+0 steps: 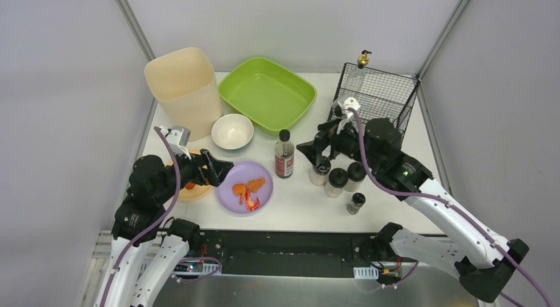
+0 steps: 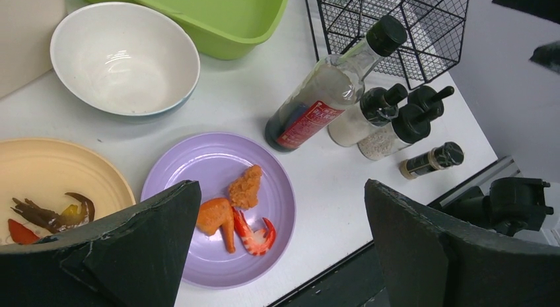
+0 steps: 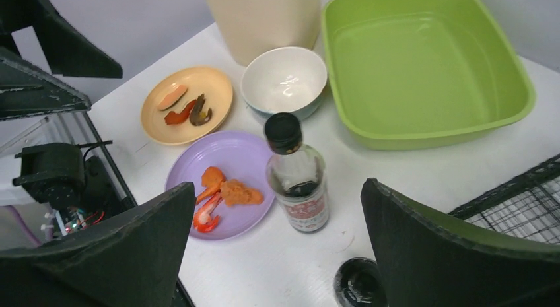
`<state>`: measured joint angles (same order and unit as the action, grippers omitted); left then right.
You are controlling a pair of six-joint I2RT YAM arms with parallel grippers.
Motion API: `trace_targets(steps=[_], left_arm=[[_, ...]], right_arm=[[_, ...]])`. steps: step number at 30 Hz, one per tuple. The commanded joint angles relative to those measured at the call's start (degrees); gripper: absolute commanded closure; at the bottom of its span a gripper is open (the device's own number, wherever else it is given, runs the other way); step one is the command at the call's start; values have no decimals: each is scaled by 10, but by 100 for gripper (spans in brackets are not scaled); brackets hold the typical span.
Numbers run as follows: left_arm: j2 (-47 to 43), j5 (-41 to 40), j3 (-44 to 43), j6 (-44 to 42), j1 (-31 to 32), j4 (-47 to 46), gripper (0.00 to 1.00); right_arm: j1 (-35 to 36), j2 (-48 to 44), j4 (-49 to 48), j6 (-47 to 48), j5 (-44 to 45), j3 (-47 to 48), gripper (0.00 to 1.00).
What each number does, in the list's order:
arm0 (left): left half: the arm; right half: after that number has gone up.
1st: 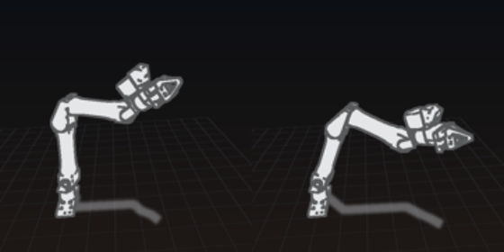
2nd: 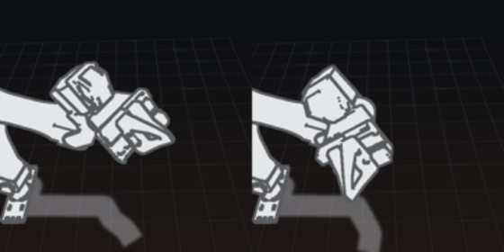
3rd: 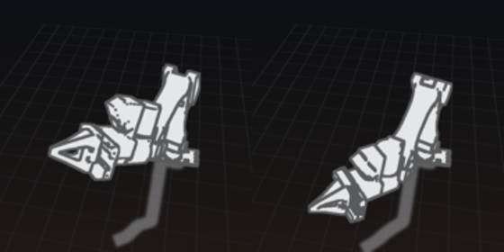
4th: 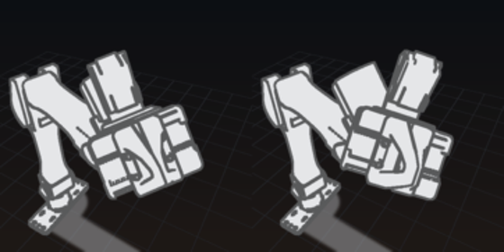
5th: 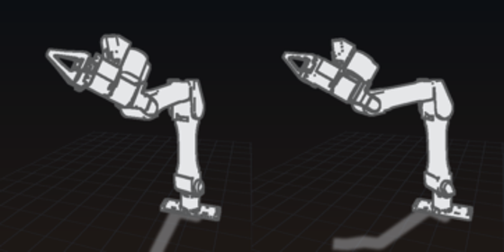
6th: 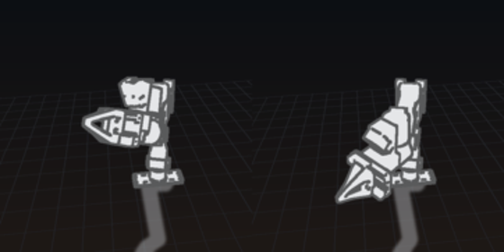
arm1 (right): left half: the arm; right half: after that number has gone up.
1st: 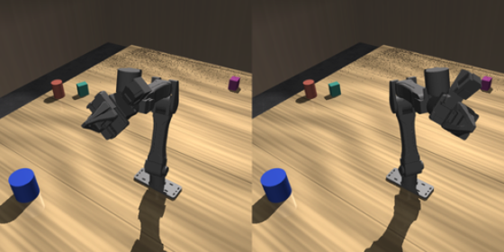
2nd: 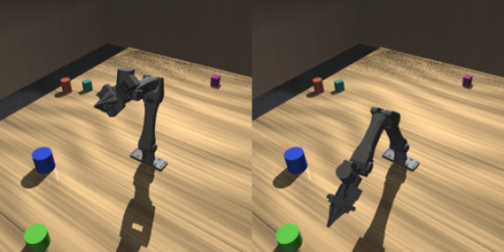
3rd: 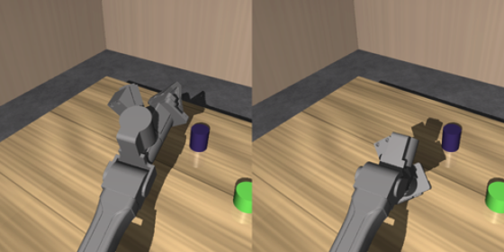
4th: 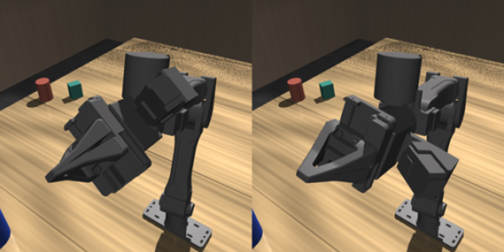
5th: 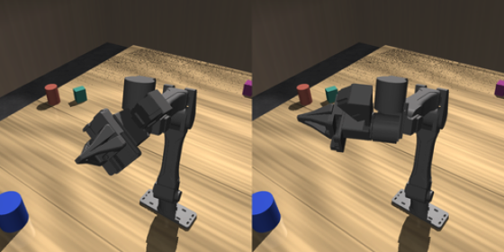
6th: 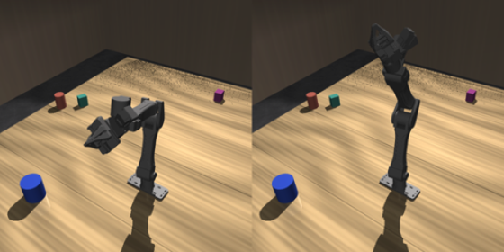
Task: Clear the kitchen counter
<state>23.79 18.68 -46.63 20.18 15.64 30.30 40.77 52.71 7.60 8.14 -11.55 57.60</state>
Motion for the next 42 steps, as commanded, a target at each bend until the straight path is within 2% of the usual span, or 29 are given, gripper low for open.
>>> trace_targets(steps=[1,2,4,6,11,23,29,42], left_arm=[[11,-12,2,3,-7,-21,0],[12,-12,1,3,-7,-20,0],[13,-12,2,3,-7,-19,0],[14,-12,2,2,-7,-19,0],[16,-12,2,2,-7,-18,0],[14,-9,1,1,-7,-17,0],[13,-7,0,1,-8,-17,0],[14,-3,0,1,-8,-17,0]], right_arm=[[71,29,24,-20,110,40,1],[77,38,26,-42,126,45,1],[80,59,48,-76,104,66,1],[96,73,45,-79,108,66,1],[146,102,17,-53,212,51,1],[158,170,-87,-80,304,11,8],[160,200,-146,-111,320,-4,16],[162,240,-177,-122,321,-4,48]])
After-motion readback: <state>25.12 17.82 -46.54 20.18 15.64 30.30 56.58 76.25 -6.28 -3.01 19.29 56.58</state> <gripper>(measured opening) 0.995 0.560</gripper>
